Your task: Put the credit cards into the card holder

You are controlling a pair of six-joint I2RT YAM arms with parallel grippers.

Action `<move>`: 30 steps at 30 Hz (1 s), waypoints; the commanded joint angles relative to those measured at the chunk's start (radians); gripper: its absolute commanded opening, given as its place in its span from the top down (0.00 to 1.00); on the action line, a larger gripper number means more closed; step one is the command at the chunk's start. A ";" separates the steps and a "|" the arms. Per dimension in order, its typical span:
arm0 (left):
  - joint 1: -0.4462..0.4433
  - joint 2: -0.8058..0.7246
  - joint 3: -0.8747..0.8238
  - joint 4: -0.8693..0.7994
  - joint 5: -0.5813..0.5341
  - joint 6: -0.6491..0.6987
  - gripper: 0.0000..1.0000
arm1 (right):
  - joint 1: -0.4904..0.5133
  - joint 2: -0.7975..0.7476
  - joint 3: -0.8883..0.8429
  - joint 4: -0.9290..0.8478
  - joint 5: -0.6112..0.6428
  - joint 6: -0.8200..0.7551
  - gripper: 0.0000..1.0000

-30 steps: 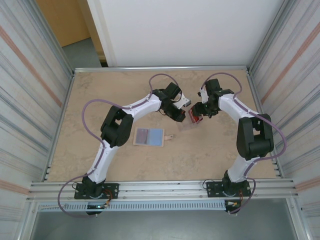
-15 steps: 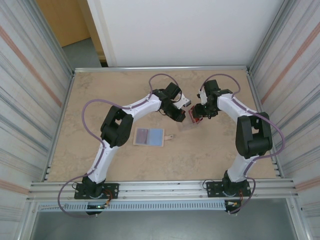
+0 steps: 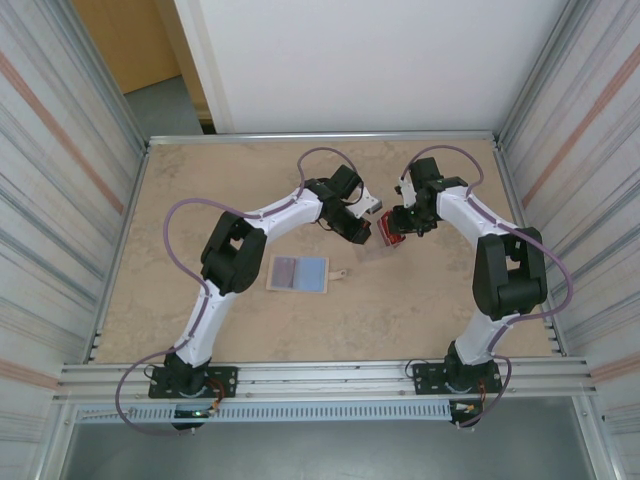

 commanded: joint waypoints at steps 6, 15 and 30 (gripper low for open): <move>-0.010 -0.004 -0.025 -0.070 -0.040 0.025 1.00 | -0.015 -0.046 0.031 -0.041 0.024 -0.018 0.58; -0.007 -0.005 -0.024 -0.071 -0.039 0.026 1.00 | -0.014 -0.062 0.035 -0.052 0.028 -0.018 0.65; -0.007 -0.006 -0.026 -0.070 -0.040 0.028 1.00 | -0.009 -0.074 0.035 -0.057 0.028 -0.021 0.77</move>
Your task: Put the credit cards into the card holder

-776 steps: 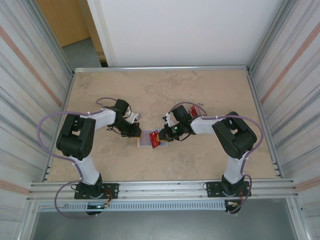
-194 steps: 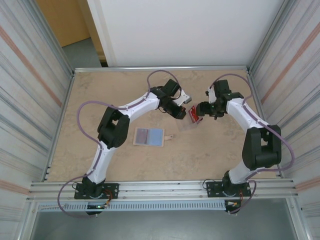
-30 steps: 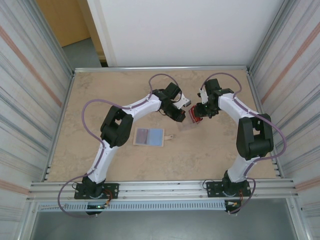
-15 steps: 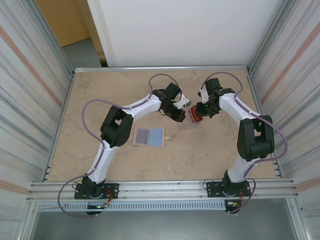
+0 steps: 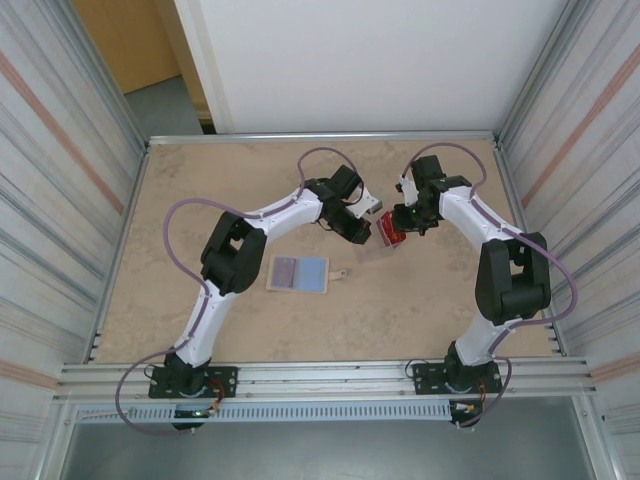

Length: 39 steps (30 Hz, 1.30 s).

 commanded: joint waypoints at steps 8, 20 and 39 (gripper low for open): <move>-0.006 -0.001 -0.027 -0.071 -0.033 0.026 1.00 | -0.008 -0.047 0.024 -0.030 0.032 -0.013 0.86; 0.002 -0.020 -0.027 -0.073 -0.029 0.026 1.00 | -0.007 -0.056 0.025 -0.024 -0.055 -0.014 0.95; 0.124 -0.297 -0.112 -0.049 0.081 -0.024 0.68 | -0.110 -0.247 -0.057 0.188 -0.387 0.192 1.00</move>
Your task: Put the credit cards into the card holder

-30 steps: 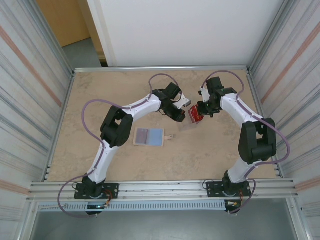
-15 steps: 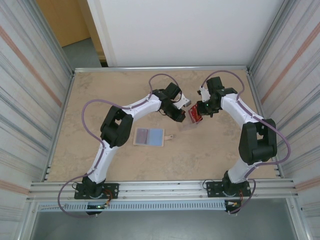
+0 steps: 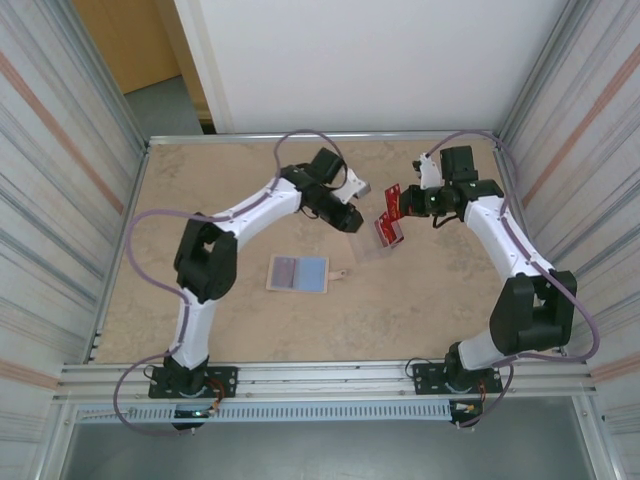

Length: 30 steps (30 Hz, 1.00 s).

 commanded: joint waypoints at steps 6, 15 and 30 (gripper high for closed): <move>0.130 -0.185 -0.133 0.036 0.097 -0.060 0.55 | -0.023 -0.077 -0.094 0.186 -0.133 0.206 1.00; 0.197 -0.401 -0.320 0.092 0.132 -0.018 0.39 | -0.026 -0.138 -0.070 0.157 -0.128 0.266 1.00; 0.414 -0.815 -0.735 0.170 0.232 0.034 0.32 | 0.199 -0.152 -0.263 0.404 -0.272 0.475 1.00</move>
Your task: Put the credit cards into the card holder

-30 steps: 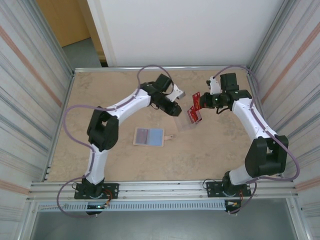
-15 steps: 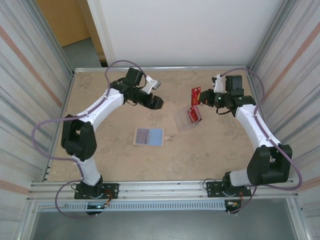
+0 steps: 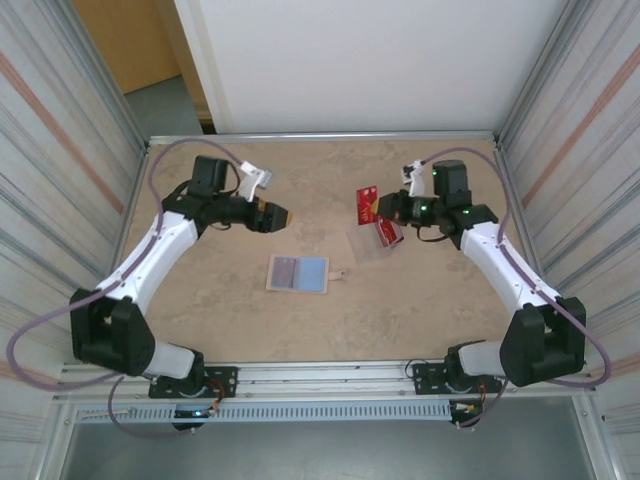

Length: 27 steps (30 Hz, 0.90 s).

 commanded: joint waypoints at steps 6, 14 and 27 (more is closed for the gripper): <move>0.055 -0.140 -0.161 -0.141 -0.020 0.135 0.49 | 0.224 0.022 -0.133 0.205 0.094 0.197 1.00; 0.106 -0.147 -0.289 -0.047 -0.055 0.088 0.93 | 0.424 0.156 -0.168 0.349 0.211 0.280 1.00; 0.110 0.096 -0.237 -0.030 -0.053 0.109 1.00 | 0.387 0.369 -0.262 0.632 0.110 0.358 1.00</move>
